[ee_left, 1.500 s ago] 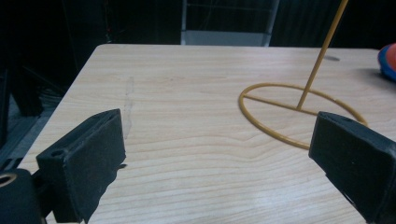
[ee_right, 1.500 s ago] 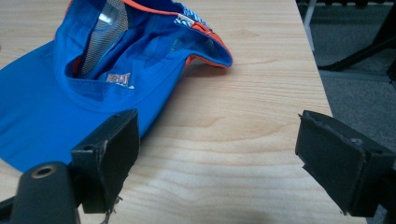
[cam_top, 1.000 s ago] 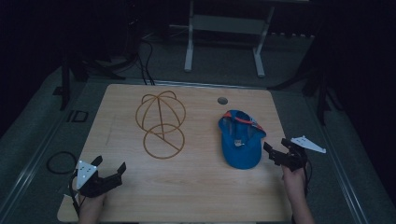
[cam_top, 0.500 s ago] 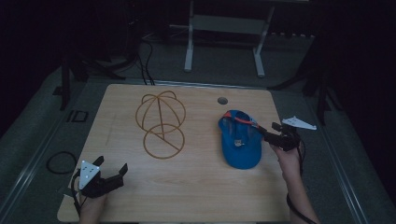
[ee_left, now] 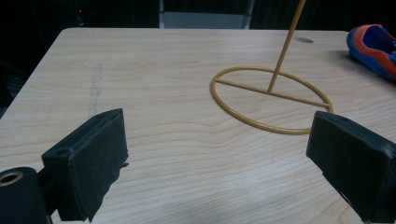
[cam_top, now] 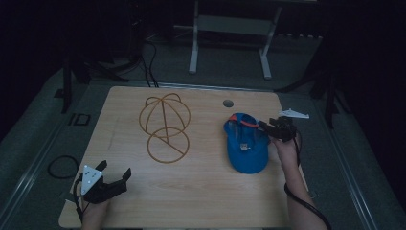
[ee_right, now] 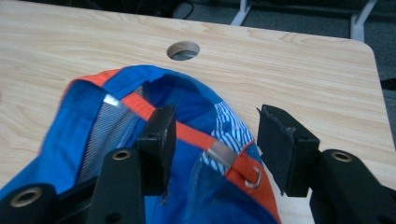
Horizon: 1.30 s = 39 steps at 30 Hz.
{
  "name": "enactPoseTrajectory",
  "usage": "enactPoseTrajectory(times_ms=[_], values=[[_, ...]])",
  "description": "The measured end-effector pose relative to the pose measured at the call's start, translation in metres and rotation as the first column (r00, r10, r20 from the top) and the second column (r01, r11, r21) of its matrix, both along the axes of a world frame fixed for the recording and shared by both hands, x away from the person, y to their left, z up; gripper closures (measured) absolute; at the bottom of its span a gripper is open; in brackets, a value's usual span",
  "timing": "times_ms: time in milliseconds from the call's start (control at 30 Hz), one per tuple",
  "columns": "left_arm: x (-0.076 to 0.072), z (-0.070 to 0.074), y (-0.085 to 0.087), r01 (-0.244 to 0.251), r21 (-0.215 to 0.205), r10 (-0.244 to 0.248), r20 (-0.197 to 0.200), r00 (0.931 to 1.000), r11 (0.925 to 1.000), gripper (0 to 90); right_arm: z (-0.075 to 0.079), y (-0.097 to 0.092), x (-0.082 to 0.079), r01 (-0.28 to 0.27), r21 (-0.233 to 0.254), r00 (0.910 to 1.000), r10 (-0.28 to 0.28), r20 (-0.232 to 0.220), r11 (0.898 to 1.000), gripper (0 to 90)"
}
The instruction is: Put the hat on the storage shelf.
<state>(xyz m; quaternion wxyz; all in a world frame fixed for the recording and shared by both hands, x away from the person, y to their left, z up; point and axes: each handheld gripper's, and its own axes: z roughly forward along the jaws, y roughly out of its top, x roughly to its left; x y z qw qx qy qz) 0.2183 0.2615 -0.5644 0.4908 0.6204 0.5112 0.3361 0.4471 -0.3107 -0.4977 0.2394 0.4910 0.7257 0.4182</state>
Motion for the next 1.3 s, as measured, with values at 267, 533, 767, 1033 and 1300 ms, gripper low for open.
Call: enactPoseTrajectory(times_ms=[267,533,767,1033,1300], values=[[-0.001,-0.001,0.0,0.015,-0.008,-0.015,0.009,0.9999,0.9999,5.6,-0.007,0.011,0.027,0.022,-0.059,0.9991,-0.024,-0.036,0.998,47.1],[-0.002,-0.001,0.002,0.011,-0.024,-0.01,0.015,0.9998,0.9996,5.6,-0.026,0.014,0.05,0.042,-0.083,0.9937,-0.05,-0.1,0.996,44.1],[-0.002,-0.001,0.004,0.003,-0.038,-0.003,0.013,0.9999,0.9993,5.7,-0.047,0.026,0.053,0.011,-0.119,0.9887,-0.029,-0.147,0.993,41.0],[-0.002,-0.001,0.005,-0.002,-0.042,0.003,0.011,0.9999,0.9991,5.6,-0.057,0.03,0.054,-0.021,-0.143,0.9847,-0.004,-0.174,0.989,37.0],[-0.002,-0.001,0.006,-0.003,-0.046,0.004,0.012,0.9999,0.999,5.7,-0.061,0.034,0.052,-0.01,-0.193,0.9897,-0.018,-0.142,0.981,34.3]])
